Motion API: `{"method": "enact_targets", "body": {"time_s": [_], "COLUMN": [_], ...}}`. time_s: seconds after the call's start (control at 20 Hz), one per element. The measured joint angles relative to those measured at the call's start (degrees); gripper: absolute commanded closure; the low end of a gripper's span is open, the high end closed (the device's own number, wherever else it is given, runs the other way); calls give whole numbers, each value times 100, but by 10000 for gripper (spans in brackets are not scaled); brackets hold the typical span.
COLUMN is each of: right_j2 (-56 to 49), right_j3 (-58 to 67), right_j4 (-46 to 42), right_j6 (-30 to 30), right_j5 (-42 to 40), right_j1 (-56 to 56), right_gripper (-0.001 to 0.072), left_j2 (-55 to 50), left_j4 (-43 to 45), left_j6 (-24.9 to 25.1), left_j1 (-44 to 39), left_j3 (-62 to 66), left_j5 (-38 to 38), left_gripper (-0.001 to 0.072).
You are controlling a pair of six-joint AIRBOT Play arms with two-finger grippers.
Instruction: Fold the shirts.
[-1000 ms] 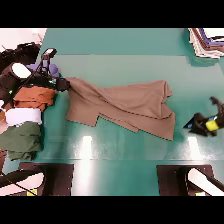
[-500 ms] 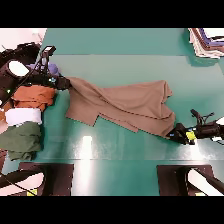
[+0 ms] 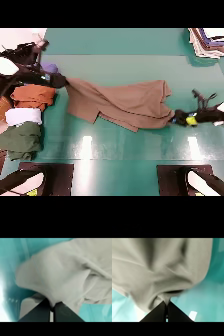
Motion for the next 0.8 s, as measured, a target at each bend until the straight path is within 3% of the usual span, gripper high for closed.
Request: {"method": "enact_targets", "body": {"time_s": [0.35,0.6,0.8], "right_j2": [1110,1329,1340], "right_j3": [3418,5949,7272], "right_j4": [22,28,24], "right_j6": [0,0,0], "right_j5": [-42,-85,111], "right_j1": [-356,-1113,-1683], "right_gripper": [697,697,697], "left_j2": [1449,1786,1847], "left_j4": [-20,-28,-35], "left_j6": [-282,-651,-1051], "left_j1": [0,0,0], "left_j3": [2253,4511,5589], "left_j5": [-435,-452,-330], "left_gripper": [683,683,683]}}
